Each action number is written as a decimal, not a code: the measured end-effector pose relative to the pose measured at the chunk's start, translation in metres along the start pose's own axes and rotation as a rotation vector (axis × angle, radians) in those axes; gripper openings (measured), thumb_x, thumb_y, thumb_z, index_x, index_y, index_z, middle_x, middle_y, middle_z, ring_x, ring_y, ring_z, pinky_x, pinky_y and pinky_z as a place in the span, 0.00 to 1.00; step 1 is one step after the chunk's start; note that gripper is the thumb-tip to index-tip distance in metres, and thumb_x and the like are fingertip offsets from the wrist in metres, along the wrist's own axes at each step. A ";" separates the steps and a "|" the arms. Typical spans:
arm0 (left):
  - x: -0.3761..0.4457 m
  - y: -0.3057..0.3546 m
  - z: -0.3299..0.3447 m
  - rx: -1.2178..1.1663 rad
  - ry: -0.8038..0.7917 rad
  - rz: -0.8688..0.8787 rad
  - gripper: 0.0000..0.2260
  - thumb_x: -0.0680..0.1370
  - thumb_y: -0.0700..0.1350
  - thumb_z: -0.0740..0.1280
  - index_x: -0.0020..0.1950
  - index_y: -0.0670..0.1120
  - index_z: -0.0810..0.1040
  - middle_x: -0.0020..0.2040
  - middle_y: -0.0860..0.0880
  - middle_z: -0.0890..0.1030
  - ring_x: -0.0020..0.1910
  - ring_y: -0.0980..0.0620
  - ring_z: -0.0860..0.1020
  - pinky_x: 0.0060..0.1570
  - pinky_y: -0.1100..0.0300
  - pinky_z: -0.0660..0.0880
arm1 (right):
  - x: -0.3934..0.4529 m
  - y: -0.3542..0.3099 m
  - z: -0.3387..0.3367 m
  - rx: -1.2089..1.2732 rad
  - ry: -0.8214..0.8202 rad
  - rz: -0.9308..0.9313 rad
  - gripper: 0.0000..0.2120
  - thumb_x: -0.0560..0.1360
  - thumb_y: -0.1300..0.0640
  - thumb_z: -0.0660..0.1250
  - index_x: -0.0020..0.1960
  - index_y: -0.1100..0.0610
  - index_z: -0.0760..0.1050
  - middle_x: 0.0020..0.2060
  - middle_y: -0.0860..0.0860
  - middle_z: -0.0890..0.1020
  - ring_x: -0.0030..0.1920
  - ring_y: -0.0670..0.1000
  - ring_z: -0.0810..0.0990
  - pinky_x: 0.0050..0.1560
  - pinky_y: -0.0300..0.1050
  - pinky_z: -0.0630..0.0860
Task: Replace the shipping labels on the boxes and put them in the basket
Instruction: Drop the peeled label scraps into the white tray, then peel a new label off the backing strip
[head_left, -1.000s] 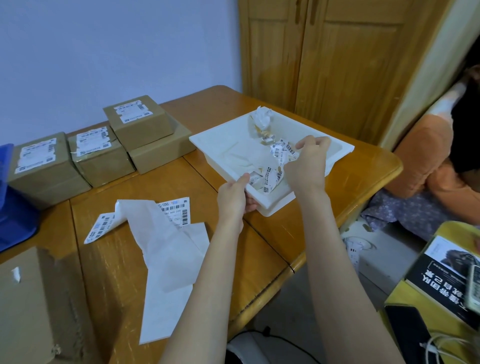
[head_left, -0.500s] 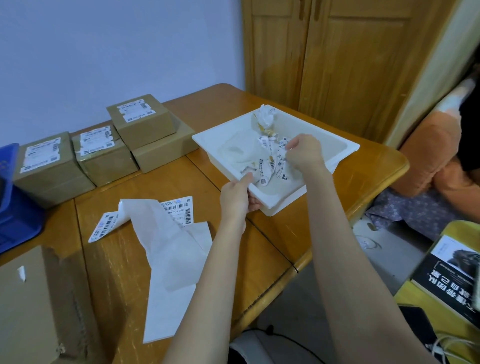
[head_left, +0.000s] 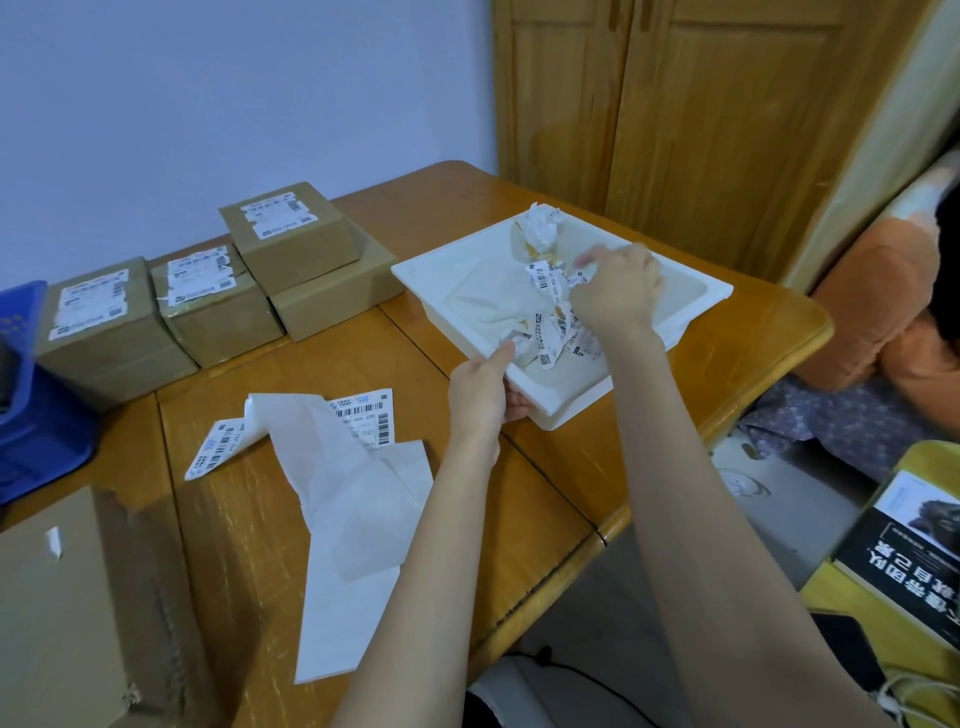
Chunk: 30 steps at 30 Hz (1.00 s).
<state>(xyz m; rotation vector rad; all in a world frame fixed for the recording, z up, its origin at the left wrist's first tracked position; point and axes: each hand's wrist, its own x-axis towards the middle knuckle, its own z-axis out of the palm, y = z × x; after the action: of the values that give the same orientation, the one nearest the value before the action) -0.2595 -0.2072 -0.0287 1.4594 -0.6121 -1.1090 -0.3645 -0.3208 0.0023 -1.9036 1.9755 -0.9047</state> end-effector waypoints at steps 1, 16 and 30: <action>0.000 0.000 0.000 0.005 0.001 -0.001 0.09 0.82 0.47 0.65 0.52 0.41 0.78 0.31 0.48 0.78 0.22 0.58 0.75 0.24 0.64 0.72 | -0.004 -0.002 -0.003 0.193 0.146 -0.036 0.16 0.75 0.63 0.65 0.61 0.53 0.75 0.63 0.55 0.69 0.66 0.56 0.67 0.64 0.43 0.67; -0.021 0.037 -0.097 0.085 0.026 0.020 0.10 0.84 0.41 0.57 0.48 0.42 0.75 0.32 0.48 0.78 0.28 0.54 0.75 0.27 0.65 0.73 | -0.113 -0.103 0.001 0.625 -0.676 -0.273 0.06 0.78 0.57 0.64 0.49 0.57 0.79 0.38 0.49 0.83 0.35 0.45 0.79 0.38 0.40 0.77; -0.031 -0.013 -0.181 0.195 0.638 0.059 0.05 0.77 0.44 0.69 0.50 0.46 0.76 0.43 0.52 0.78 0.50 0.47 0.79 0.53 0.49 0.78 | -0.175 -0.120 0.076 0.280 -0.660 -0.374 0.28 0.76 0.46 0.69 0.71 0.56 0.65 0.67 0.54 0.65 0.66 0.56 0.66 0.59 0.44 0.67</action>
<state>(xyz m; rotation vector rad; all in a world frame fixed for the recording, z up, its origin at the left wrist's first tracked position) -0.1151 -0.0943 -0.0490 1.8325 -0.3084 -0.4925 -0.2035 -0.1659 -0.0277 -2.0749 1.0843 -0.4906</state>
